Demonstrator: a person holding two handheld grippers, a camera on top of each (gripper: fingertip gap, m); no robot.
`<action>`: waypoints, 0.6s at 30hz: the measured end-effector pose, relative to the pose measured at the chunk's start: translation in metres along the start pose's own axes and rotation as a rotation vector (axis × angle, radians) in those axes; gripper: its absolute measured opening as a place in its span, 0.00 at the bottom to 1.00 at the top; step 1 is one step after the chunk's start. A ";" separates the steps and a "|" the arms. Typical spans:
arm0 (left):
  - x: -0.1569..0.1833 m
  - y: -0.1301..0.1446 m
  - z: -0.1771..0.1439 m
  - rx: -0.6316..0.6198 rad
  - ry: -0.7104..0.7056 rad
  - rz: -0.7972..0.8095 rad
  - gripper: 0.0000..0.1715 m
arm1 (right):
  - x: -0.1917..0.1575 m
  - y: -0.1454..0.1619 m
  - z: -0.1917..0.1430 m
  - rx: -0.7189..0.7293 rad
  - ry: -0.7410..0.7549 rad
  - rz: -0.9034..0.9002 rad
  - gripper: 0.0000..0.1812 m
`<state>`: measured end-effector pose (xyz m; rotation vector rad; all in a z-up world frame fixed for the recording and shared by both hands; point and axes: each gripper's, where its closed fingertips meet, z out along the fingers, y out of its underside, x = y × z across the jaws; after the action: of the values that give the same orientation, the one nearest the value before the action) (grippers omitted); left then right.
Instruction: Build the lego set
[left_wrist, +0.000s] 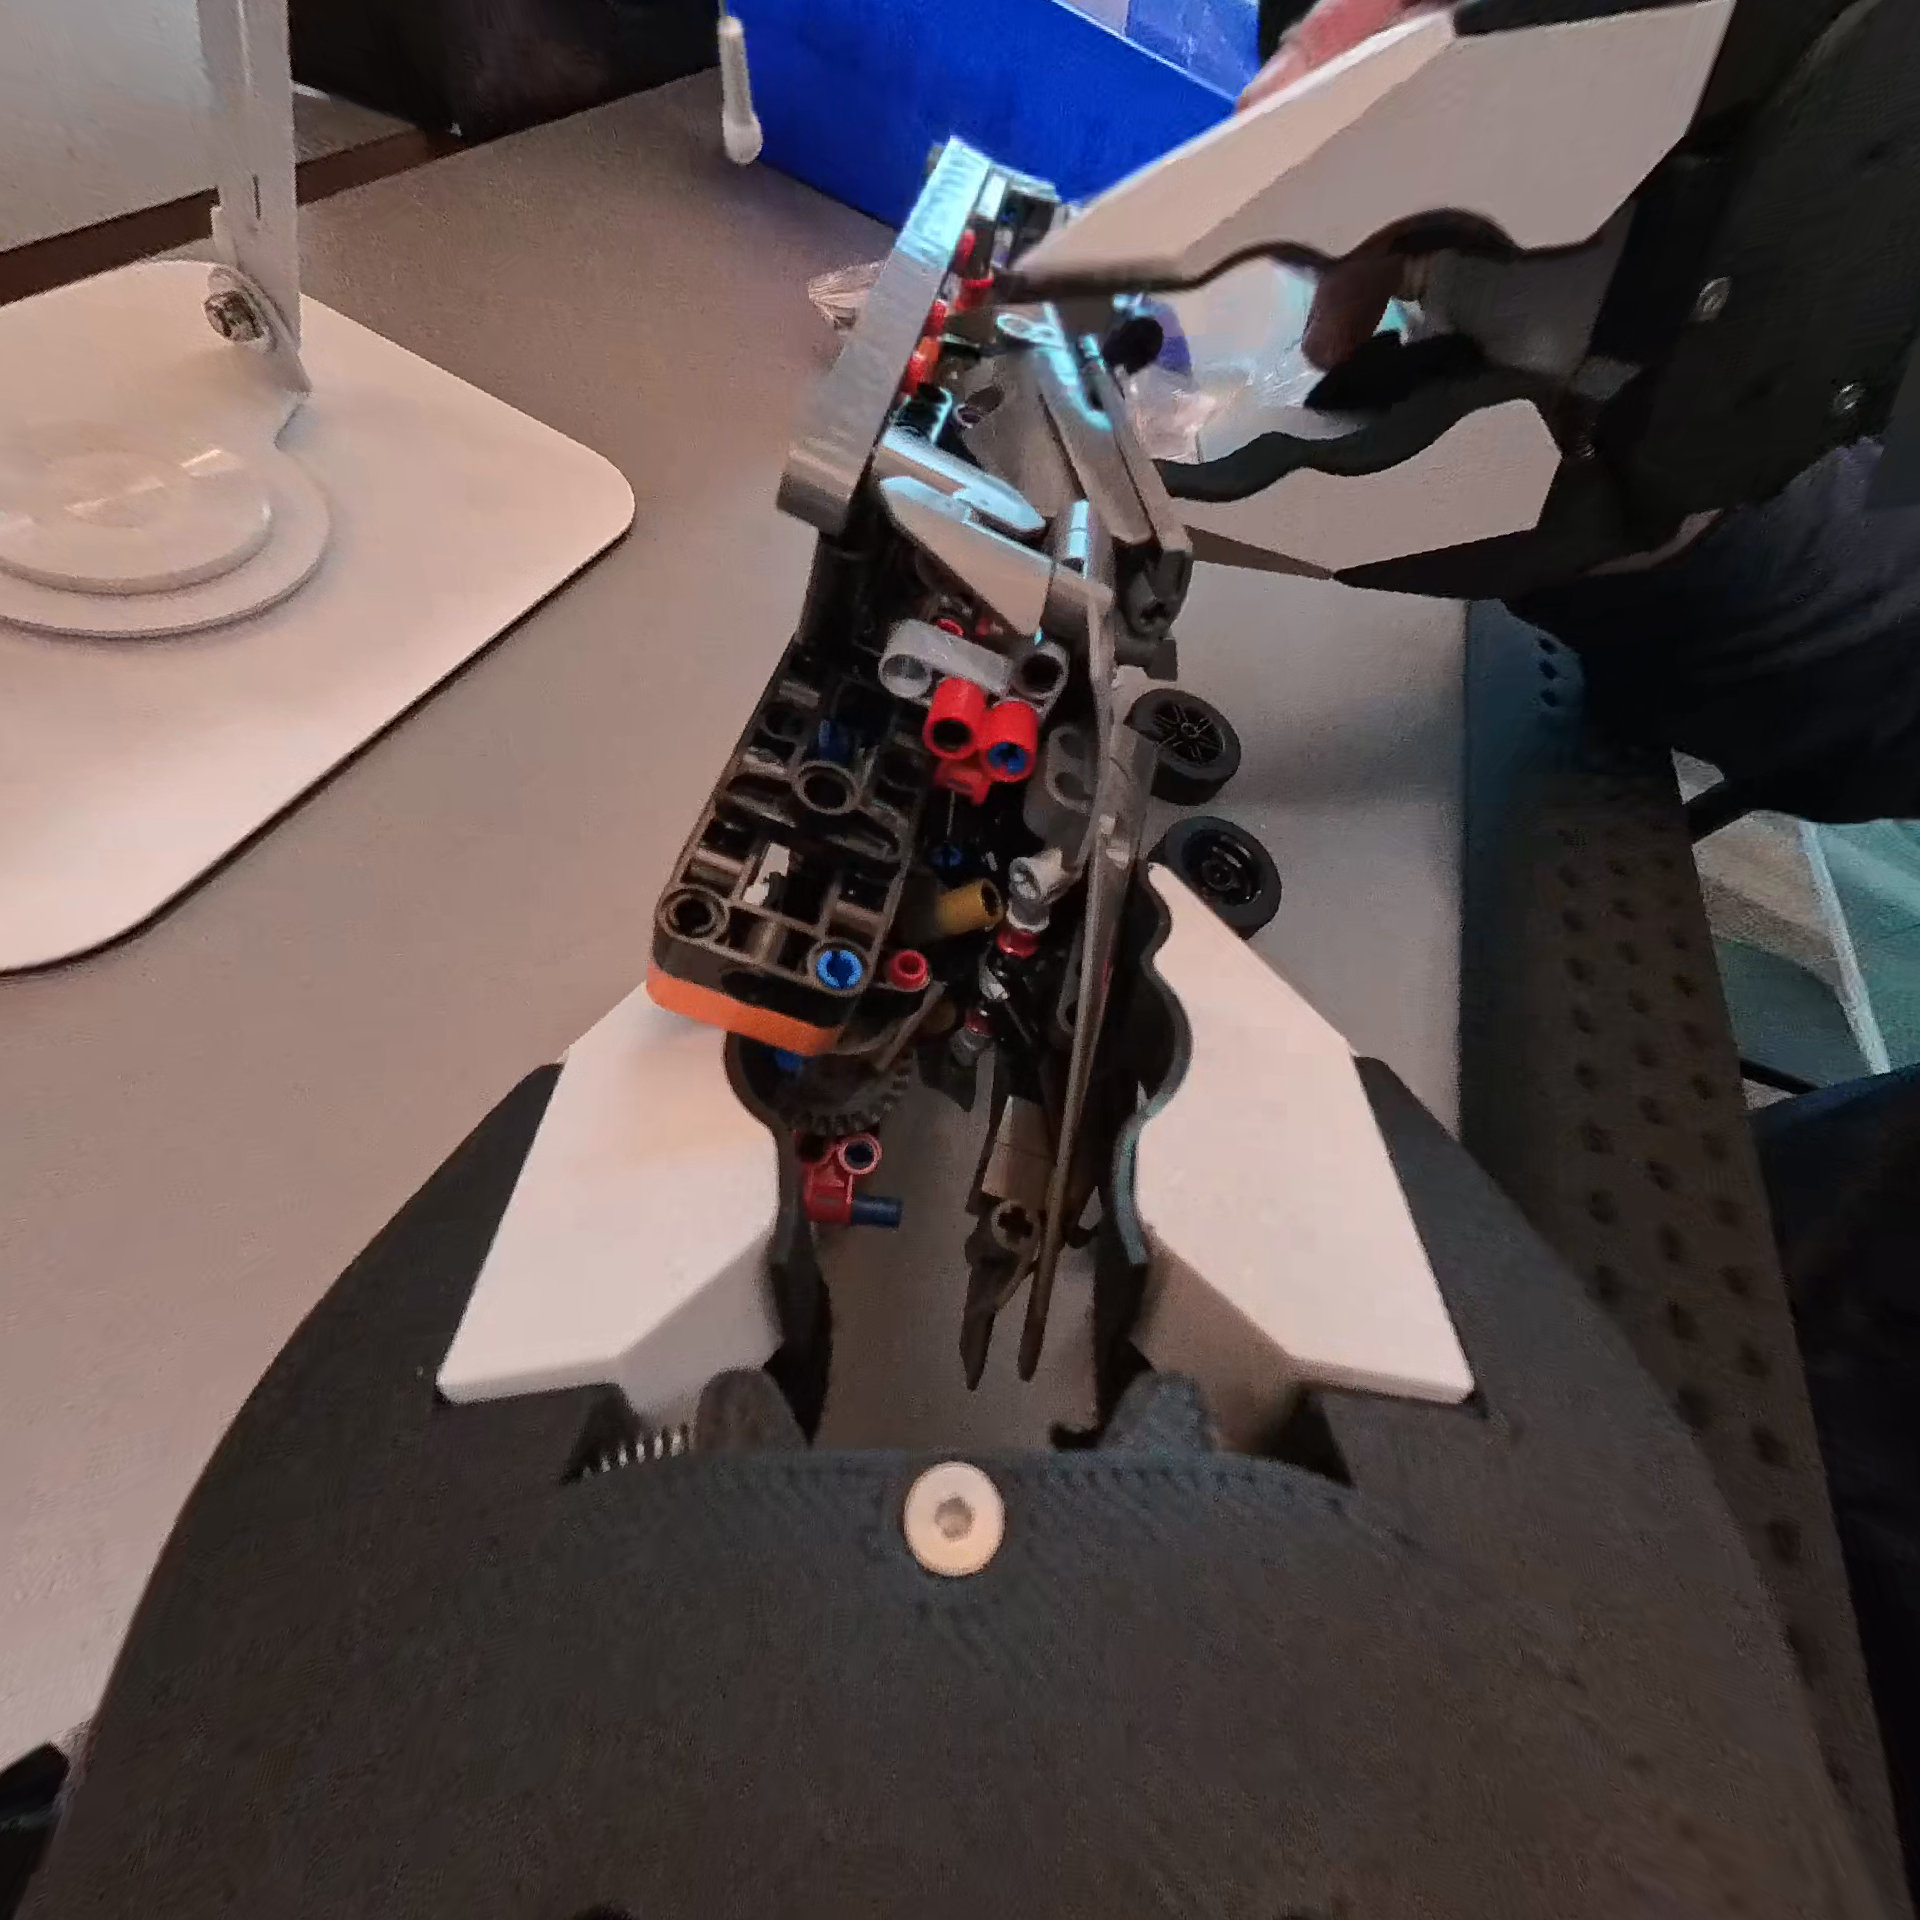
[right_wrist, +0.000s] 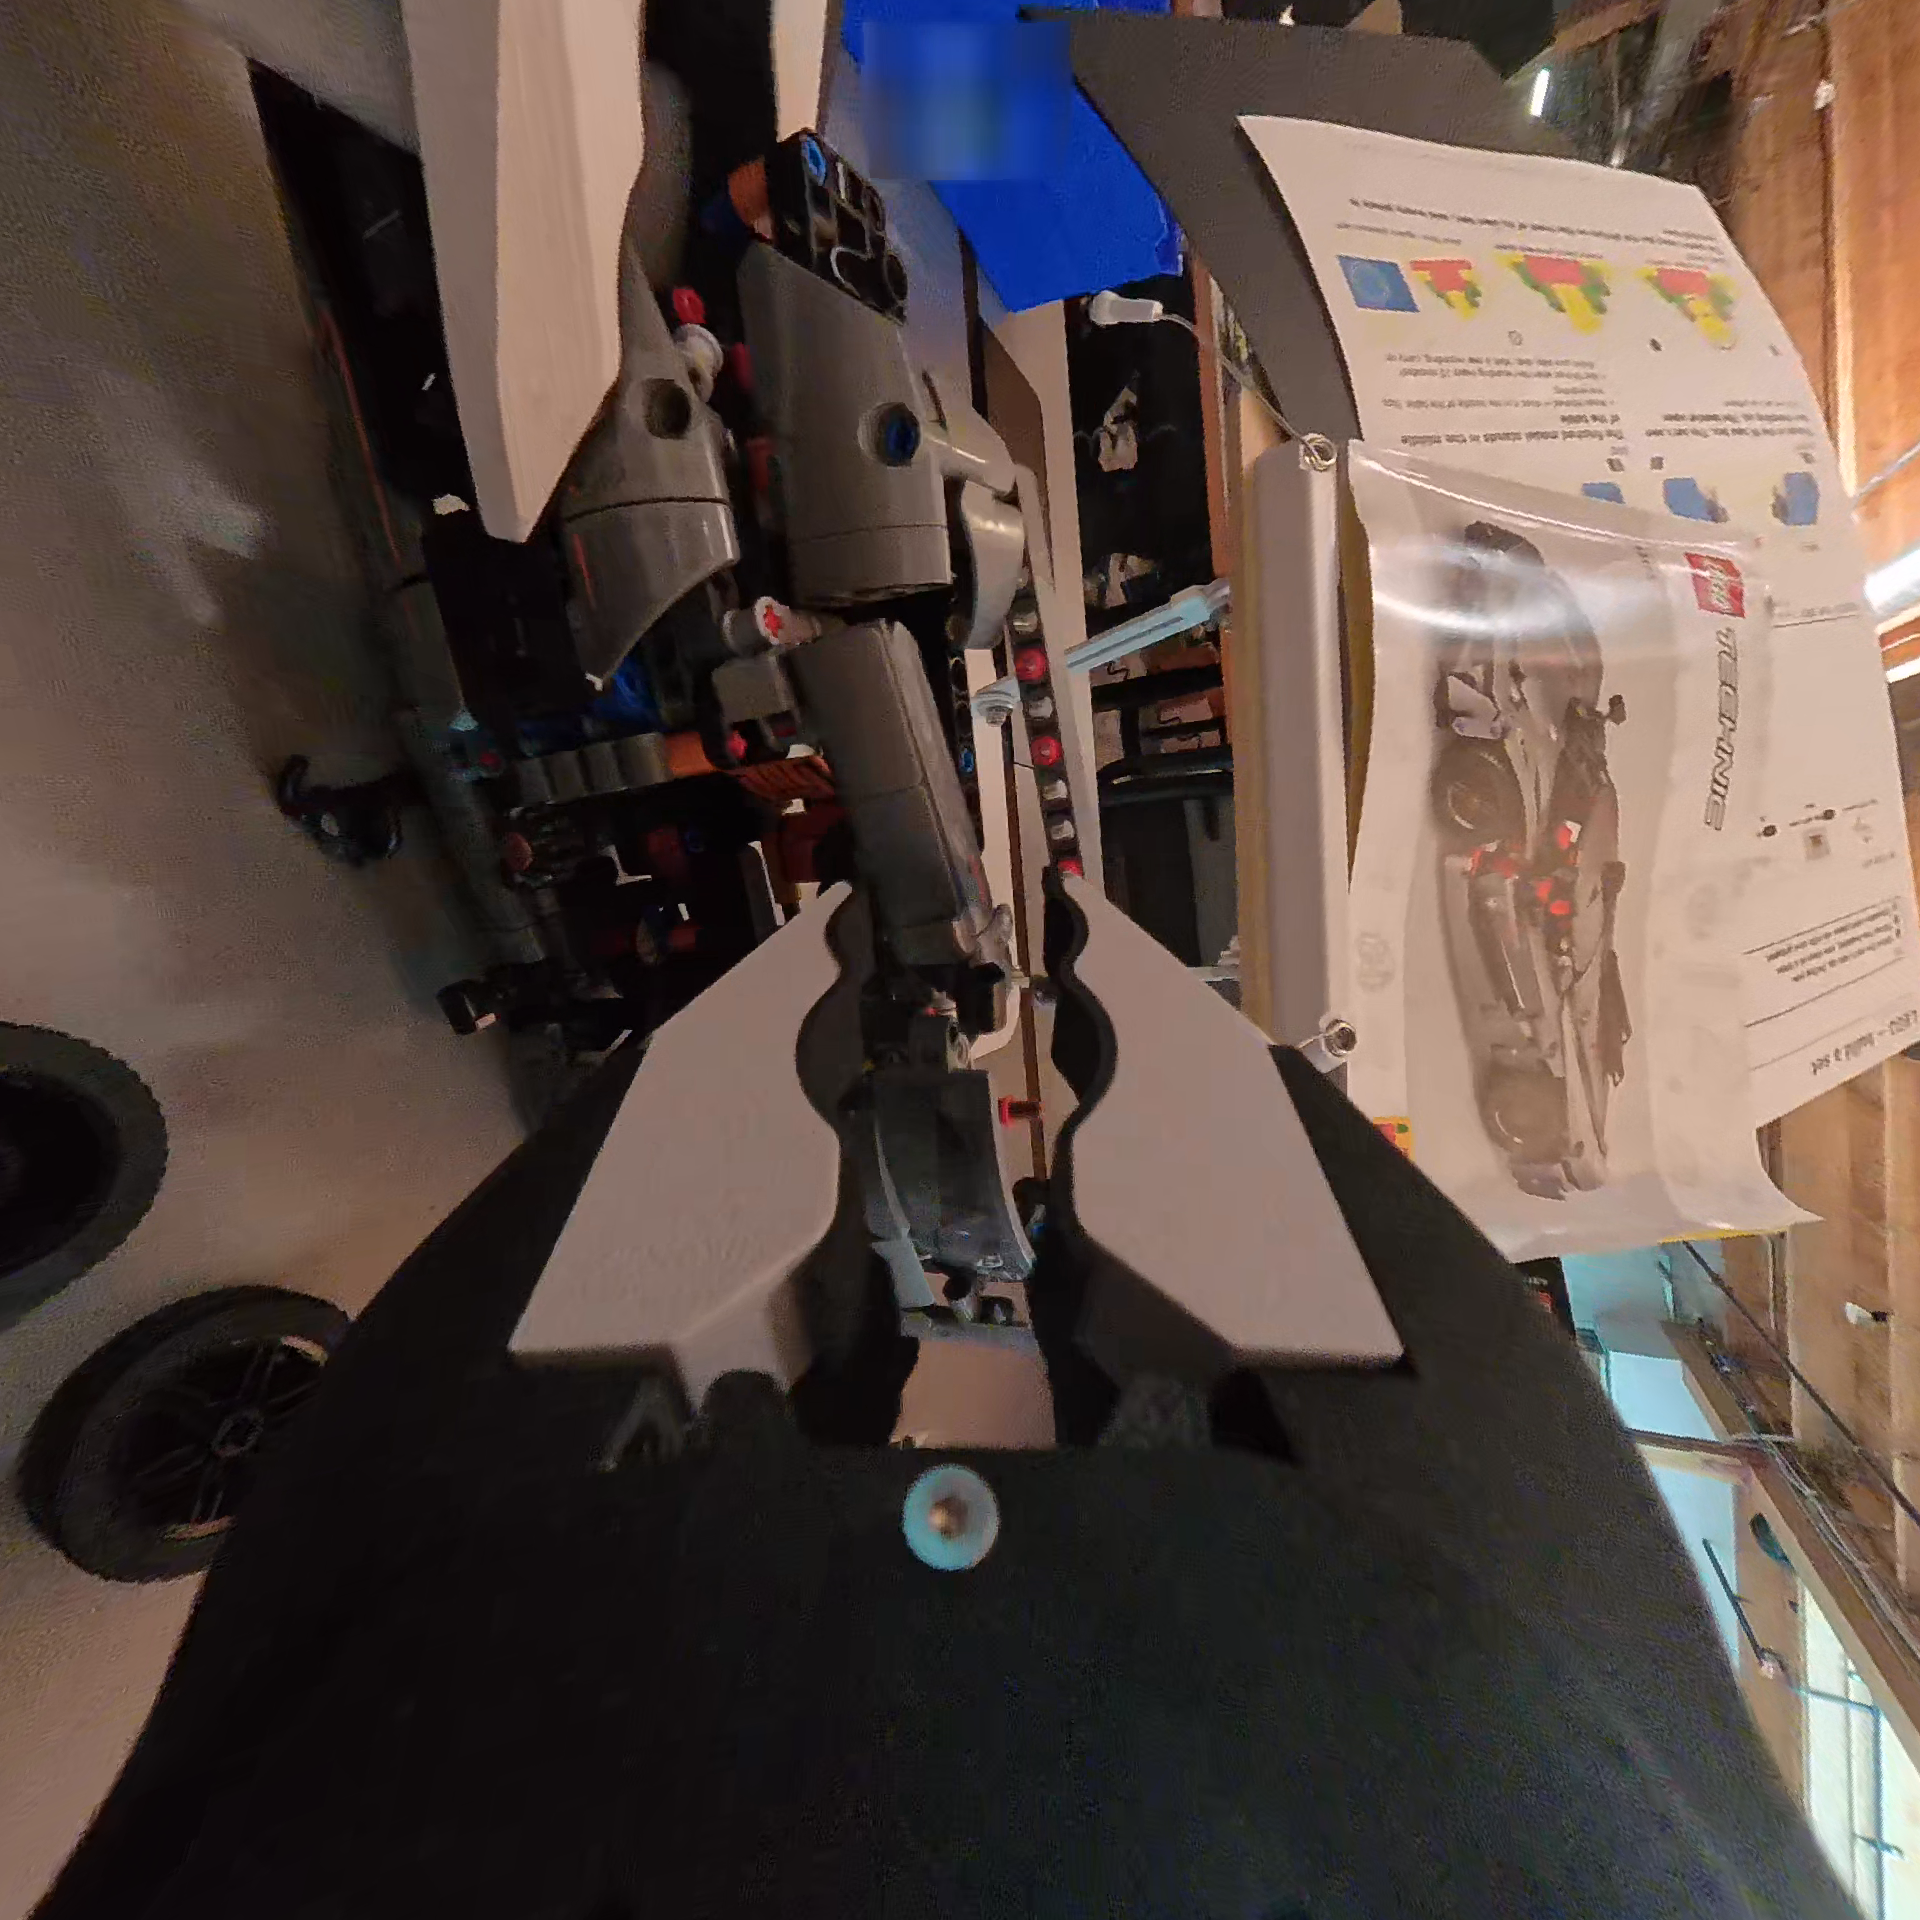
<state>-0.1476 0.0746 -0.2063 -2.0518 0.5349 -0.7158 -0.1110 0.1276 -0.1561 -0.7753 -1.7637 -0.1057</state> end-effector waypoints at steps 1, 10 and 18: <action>0.000 0.000 0.000 -0.003 -0.005 0.005 0.36 | 0.000 0.000 0.000 0.008 0.015 -0.012 0.19; -0.003 0.000 -0.001 0.005 -0.017 -0.017 0.35 | -0.002 -0.002 0.006 -0.012 0.080 -0.086 0.08; -0.002 0.000 0.002 0.015 -0.002 -0.038 0.34 | 0.001 0.001 0.003 -0.039 0.102 -0.007 0.07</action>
<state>-0.1484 0.0769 -0.2081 -2.0531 0.4884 -0.7378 -0.1137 0.1301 -0.1563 -0.7790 -1.6722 -0.1817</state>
